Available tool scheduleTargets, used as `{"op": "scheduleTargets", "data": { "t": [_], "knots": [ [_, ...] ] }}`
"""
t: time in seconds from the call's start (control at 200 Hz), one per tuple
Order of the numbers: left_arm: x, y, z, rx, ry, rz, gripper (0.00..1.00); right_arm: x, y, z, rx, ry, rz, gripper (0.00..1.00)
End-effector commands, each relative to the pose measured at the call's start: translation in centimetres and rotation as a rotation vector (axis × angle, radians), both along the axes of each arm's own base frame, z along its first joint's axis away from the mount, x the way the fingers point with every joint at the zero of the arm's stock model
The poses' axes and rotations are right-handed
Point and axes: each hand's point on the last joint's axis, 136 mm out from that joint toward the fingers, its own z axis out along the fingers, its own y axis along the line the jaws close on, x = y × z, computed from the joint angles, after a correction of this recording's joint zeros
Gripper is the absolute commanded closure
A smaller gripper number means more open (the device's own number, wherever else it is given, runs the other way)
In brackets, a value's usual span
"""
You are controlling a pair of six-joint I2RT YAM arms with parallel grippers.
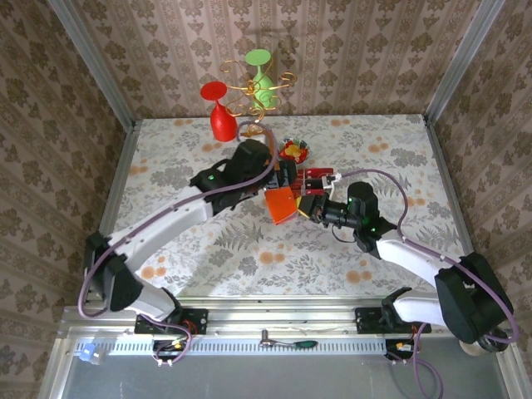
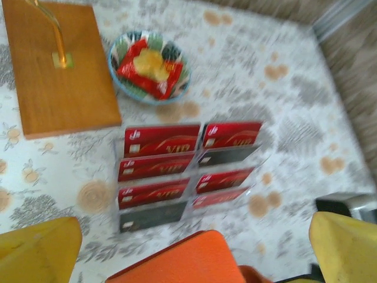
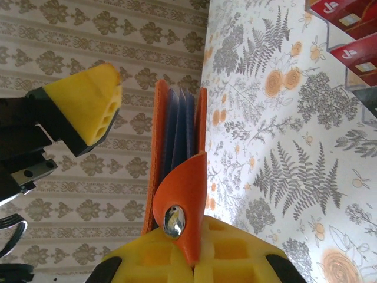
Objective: Put the credit cards into the card holder
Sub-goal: Open the card holder.
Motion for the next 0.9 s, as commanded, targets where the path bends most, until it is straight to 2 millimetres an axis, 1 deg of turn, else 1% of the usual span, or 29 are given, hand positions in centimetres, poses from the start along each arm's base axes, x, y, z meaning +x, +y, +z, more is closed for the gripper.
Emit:
{"op": "scheduleTargets", "data": {
  "t": [0.0,0.085,0.225,0.42,0.58,0.82,0.895],
  "knots": [
    [-1.1,1.4,-2.1,0.252,0.018,-0.050,0.00,-0.4,-0.6,-0.7,-0.044,-0.015,-0.005,1.00],
    [-1.0,0.8,-2.5,0.282,0.022,-0.055,0.00,-0.3,-0.6,-1.0,-0.048,-0.011,-0.006,1.00],
    [-1.1,0.0,-4.0,0.298,0.045,-0.069,0.00,-0.3,-0.6,-1.3,-0.049,-0.008,-0.005,1.00],
    [-1.4,-0.5,-5.4,0.328,0.072,-0.089,0.00,-0.3,-0.7,-1.7,-0.056,-0.003,-0.012,1.00],
    [-1.6,-0.1,-6.2,0.345,0.090,-0.086,0.00,-0.2,-0.8,-2.1,-0.063,0.005,-0.018,1.00],
    [-2.1,1.2,-5.7,0.339,0.078,-0.068,0.00,0.0,-1.4,-3.2,-0.078,0.030,-0.045,1.00],
    [-2.3,1.5,-5.9,0.334,0.082,-0.065,0.00,0.0,-1.6,-3.4,-0.079,0.032,-0.051,1.00]
  ]
}}
